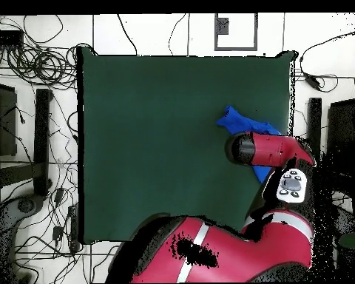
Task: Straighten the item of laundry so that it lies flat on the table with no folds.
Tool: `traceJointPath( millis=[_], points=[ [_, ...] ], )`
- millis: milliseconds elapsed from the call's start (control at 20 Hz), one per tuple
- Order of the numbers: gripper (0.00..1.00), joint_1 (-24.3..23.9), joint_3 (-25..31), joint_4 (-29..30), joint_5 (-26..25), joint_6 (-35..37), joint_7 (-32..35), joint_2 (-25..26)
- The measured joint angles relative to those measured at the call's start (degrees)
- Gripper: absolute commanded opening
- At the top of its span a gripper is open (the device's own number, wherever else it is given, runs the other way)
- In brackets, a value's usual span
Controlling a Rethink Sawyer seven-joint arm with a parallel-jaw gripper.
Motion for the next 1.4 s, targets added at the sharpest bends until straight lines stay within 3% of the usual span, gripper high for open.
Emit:
traceJointPath(
  millis=[1400],
  points=[
    [1.00,0.5,-0.1,0.0,-2.8,0.0,0.0,-0.2]
  ],
)
